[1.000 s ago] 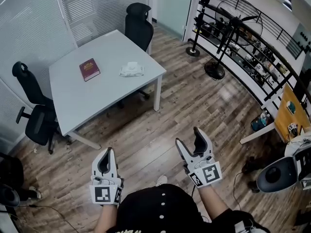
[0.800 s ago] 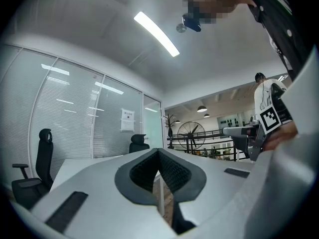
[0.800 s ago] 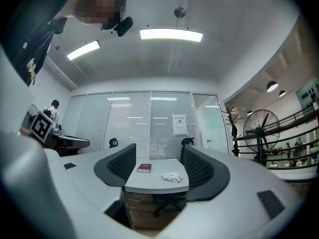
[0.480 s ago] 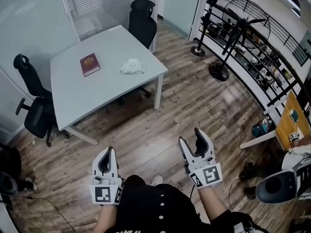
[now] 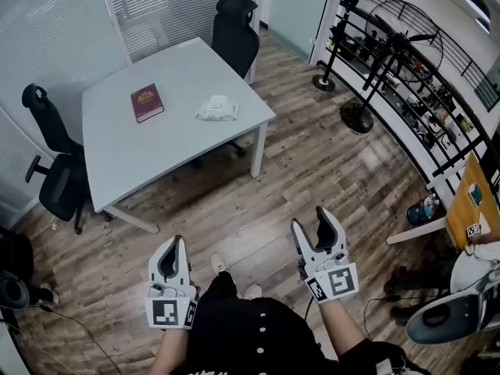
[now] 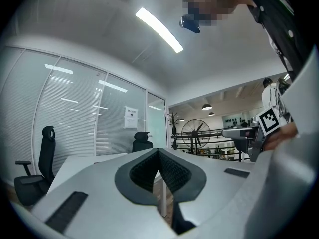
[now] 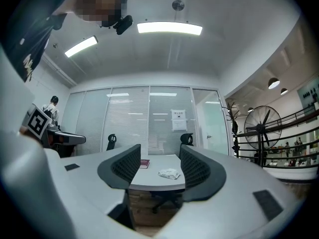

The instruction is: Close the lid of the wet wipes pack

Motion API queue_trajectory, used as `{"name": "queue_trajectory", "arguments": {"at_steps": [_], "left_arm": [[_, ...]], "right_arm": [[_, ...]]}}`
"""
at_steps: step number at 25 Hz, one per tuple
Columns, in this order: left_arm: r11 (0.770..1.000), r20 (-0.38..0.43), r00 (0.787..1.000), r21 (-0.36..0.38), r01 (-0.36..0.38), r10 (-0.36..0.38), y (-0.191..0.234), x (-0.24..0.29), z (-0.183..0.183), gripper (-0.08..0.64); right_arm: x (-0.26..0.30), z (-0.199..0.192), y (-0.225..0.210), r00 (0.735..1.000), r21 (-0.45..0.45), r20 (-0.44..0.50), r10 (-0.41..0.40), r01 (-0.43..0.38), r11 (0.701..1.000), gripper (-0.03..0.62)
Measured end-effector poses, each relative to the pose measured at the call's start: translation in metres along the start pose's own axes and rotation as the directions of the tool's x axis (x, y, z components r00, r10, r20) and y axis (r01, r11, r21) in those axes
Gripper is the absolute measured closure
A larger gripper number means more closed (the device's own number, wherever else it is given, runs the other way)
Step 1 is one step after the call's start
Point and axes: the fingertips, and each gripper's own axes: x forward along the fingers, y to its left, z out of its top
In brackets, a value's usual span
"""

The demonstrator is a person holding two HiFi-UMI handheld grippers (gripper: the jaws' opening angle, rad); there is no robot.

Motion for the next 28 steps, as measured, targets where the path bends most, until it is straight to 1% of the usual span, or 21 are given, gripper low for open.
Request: {"name": "queue_trajectory", "arguments": {"at_steps": [6,9,12,23,28], "left_arm": [[1.0,0.004,1.0,0.0,-0.002,0.002,0.012,0.019,0.001,0.552],[1.0,0.003,1.0,0.002,-0.002,0.002,0.02,0.03,0.001,0.552],[1.0,0.001,1.0,-0.002,-0.006,0.006,0.029,0.041,0.001,0.552],[1.0,0.007,1.0,-0.002,-0.001,0.001,0.053,0.087,0.002,0.552],[1.0,0.017,1.0,-0.004,0.025,-0.025,0.057,0.106,0.004,0.552]], "right_arm": [[0.023,0.0,-0.005,1.0,0.03,0.013,0.001,-0.002,1.0,0.353],[0.037,-0.001,-0.004,1.0,0.015,0.008,0.009,-0.009,1.0,0.359],[0.05,0.0,-0.008,1.0,0.023,0.014,0.005,-0.005,1.0,0.374],[0.099,0.001,-0.021,1.0,0.002,0.012,0.0,0.0,1.0,0.383],[0.116,-0.001,-0.023,1.0,-0.01,0.0,-0.002,0.002,1.0,0.383]]}}
